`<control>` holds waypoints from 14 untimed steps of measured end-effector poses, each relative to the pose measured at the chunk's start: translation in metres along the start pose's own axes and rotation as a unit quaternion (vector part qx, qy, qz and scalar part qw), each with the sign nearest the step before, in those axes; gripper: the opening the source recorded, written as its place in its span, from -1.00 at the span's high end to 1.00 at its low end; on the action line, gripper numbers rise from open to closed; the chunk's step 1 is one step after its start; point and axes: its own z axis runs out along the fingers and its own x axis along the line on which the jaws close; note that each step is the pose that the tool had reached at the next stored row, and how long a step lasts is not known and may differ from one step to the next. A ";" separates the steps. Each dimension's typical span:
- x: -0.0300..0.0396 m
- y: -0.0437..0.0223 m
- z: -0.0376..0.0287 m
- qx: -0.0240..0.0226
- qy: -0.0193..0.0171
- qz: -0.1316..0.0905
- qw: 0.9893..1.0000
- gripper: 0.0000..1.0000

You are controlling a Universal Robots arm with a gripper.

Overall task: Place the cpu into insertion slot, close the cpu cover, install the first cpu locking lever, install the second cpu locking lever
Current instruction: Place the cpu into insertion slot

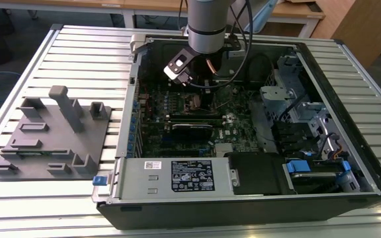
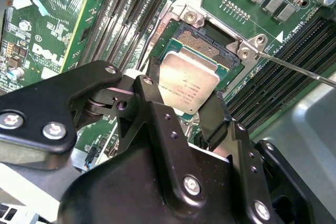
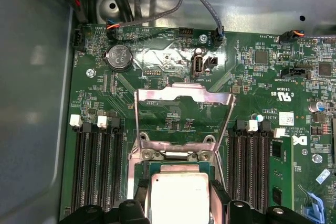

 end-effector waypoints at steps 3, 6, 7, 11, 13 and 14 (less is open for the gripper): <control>0.0001 0.0001 0.0003 0.004 0.000 0.000 1.000 -0.08; 0.0000 0.0001 0.0002 0.011 0.000 0.000 1.000 -0.08; 0.0000 0.0001 0.0002 0.012 0.000 0.000 1.000 -0.08; 0.0004 0.0002 0.0012 0.012 0.000 0.004 1.000 -0.08; 0.0004 0.0001 0.0012 0.012 0.000 0.006 1.000 -0.08; 0.0004 0.0000 0.0012 0.012 0.000 0.006 1.000 -0.08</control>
